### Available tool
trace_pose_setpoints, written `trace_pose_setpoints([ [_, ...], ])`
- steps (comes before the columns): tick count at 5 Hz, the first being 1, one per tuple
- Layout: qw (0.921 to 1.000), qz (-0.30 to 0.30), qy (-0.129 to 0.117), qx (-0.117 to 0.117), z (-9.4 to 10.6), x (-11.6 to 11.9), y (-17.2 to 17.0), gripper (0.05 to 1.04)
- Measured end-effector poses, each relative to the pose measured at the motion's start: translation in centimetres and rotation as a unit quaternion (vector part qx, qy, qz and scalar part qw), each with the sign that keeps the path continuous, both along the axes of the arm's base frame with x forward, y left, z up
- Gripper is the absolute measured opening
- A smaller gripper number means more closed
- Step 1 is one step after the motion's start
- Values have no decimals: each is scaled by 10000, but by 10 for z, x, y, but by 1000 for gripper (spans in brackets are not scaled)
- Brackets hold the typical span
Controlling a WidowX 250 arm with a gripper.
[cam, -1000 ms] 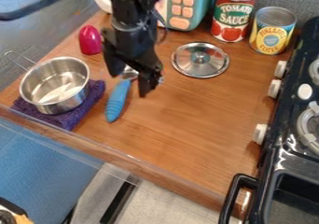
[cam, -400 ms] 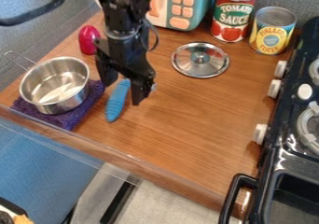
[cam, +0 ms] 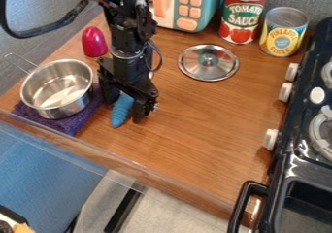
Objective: Move the blue spoon next to a red stuff
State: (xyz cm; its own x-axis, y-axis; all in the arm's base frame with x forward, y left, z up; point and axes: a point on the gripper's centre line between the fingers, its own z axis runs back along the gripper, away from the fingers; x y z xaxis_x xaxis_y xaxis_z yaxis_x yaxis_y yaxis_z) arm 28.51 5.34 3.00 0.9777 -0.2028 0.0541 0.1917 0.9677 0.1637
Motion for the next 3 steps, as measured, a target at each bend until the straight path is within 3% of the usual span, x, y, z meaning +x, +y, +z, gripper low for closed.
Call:
trace_pose_setpoints([
  [1, 9999, -49, 17, 94, -3, 6, 3, 955],
  [3, 9999, -32, 121, 9, -2, 1, -2, 415],
])
